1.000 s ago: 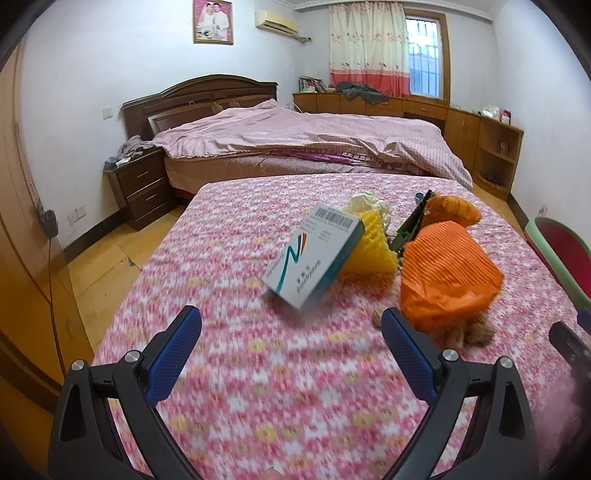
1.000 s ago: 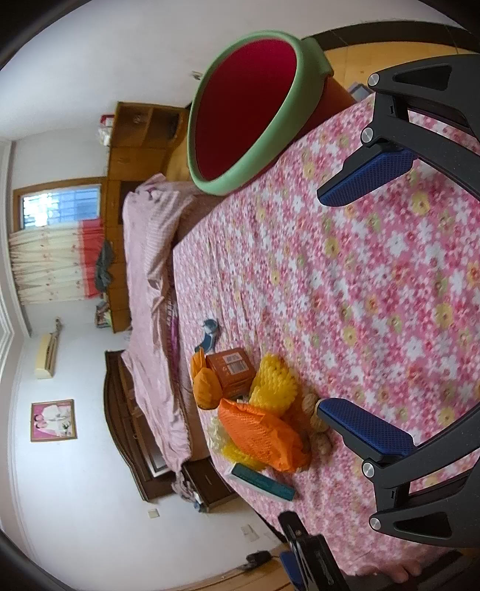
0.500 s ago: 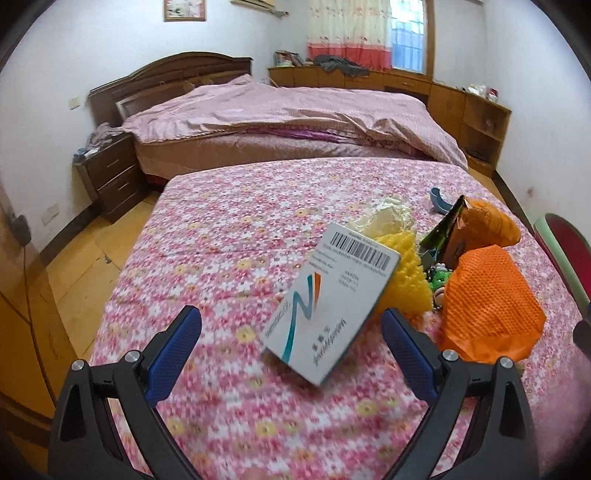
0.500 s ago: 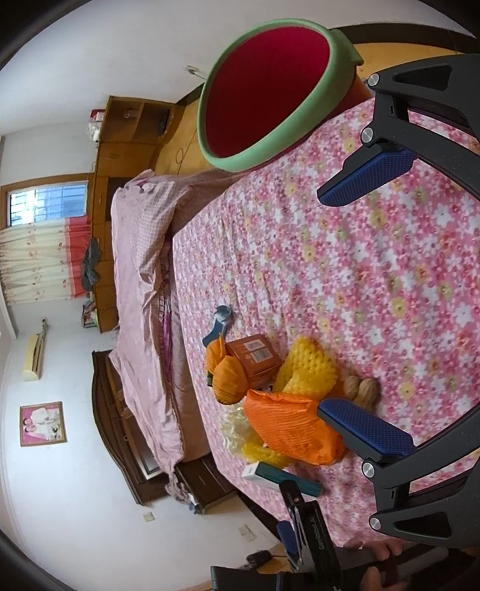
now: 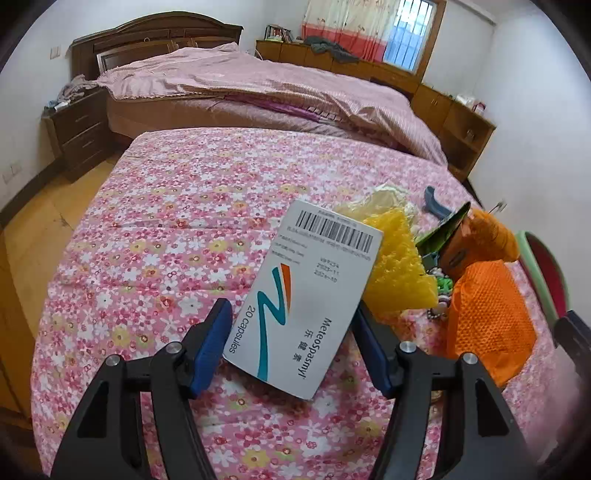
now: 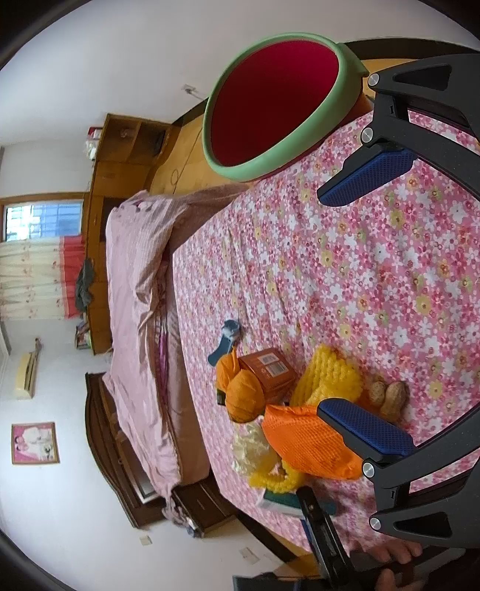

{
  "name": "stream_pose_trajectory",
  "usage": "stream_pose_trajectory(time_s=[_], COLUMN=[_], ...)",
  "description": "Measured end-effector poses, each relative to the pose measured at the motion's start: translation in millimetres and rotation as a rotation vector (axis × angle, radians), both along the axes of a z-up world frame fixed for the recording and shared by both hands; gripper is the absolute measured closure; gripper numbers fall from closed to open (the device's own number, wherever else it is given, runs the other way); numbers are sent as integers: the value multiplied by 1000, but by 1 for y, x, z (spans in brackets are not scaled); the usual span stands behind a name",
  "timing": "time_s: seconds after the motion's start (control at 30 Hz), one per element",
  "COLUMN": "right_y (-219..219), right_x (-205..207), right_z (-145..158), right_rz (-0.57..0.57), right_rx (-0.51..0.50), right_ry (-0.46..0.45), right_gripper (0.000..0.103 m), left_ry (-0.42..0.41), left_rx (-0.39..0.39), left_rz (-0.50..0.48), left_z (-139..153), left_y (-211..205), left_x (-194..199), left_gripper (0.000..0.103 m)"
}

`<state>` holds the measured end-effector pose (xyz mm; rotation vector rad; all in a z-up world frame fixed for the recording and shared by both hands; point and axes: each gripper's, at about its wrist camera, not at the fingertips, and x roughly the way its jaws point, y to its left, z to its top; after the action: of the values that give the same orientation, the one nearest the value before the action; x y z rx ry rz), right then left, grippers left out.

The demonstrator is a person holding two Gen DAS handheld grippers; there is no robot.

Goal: Collect trash
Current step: 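Grasp the white-and-blue medicine box with the left gripper while the right grasps the orange mesh net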

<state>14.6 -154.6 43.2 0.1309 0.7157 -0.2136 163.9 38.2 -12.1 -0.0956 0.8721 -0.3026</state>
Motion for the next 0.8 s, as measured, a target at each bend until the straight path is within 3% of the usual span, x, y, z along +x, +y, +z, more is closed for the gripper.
stream_pose_trajectory(time_s=[0.3, 0.57, 0.6, 0.67, 0.7, 0.73, 0.8], right_y=[7, 33, 37, 45, 50, 52, 58], right_x=[7, 30, 35, 45, 51, 55, 60], right_z=[7, 10, 8, 3, -1, -3, -7], right_rz=[49, 186, 205, 237, 258, 272, 303], right_rx=[66, 108, 104, 99, 103, 111, 116], right_ry=[0, 62, 75, 97, 116, 127, 140], right_gripper=[0, 1, 4, 20, 24, 29, 38], left_ry=[9, -6, -11, -18, -18, -12, 0], left_rx=[-53, -137, -142, -144, -143, -140, -140], left_rz=[12, 73, 82, 99, 107, 116, 128], left_z=[0, 20, 23, 27, 29, 30, 30], left_y=[15, 47, 51, 58, 62, 61, 64], left_x=[-2, -23, -27, -36, -39, -41, -44], left_gripper=[37, 43, 44, 50, 64, 69, 69])
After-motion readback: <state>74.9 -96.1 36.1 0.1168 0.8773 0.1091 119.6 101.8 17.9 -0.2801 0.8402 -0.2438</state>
